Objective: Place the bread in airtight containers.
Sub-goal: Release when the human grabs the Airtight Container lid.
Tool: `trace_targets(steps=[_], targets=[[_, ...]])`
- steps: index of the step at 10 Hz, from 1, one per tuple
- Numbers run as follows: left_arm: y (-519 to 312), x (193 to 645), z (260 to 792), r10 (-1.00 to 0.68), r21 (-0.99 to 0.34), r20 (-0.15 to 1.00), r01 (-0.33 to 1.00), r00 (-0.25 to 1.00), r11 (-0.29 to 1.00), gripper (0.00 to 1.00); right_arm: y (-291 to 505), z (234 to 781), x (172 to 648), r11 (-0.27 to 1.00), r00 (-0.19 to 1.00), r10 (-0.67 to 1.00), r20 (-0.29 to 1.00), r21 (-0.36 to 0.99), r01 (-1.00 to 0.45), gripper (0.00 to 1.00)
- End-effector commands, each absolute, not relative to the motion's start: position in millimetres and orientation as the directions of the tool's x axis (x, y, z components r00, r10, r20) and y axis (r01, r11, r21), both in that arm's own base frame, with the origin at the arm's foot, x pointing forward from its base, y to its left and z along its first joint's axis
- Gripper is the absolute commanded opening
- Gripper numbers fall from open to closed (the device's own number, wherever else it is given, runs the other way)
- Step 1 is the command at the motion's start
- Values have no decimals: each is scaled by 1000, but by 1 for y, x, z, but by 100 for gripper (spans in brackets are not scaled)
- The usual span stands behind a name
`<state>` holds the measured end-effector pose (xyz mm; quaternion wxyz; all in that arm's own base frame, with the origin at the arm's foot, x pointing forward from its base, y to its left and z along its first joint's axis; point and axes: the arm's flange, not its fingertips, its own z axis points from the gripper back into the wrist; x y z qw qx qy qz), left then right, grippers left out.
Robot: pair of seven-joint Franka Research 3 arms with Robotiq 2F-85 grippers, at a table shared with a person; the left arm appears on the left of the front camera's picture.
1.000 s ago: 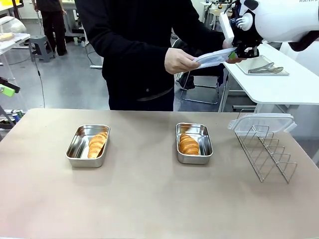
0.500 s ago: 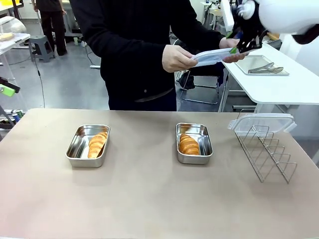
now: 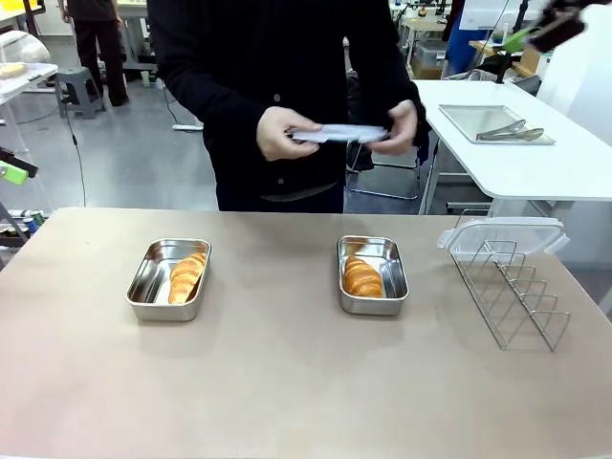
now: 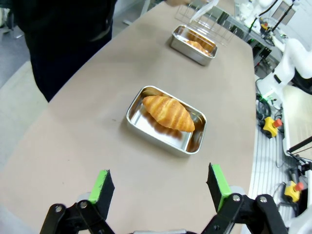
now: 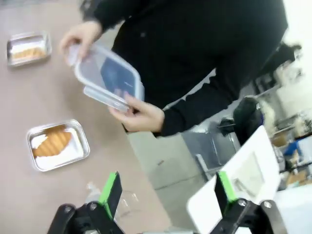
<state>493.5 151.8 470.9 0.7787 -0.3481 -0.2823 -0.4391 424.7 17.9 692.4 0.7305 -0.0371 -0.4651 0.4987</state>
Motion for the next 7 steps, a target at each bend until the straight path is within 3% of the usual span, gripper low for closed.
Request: trace_targets(steps=[1,4,7], targets=[[150,493,471,-496,-288,743,884,448,368,100,-31,663,390,632,131,602,787,-370,-681,100],[150,493,471,-496,-288,743,884,448,368,100,-92,620,354,659,236,437,868,-131,-740,100],[150,493,471,-496,-288,743,884,448,368,100,-117,587,351,619,253,387,886,-47,-784,100]])
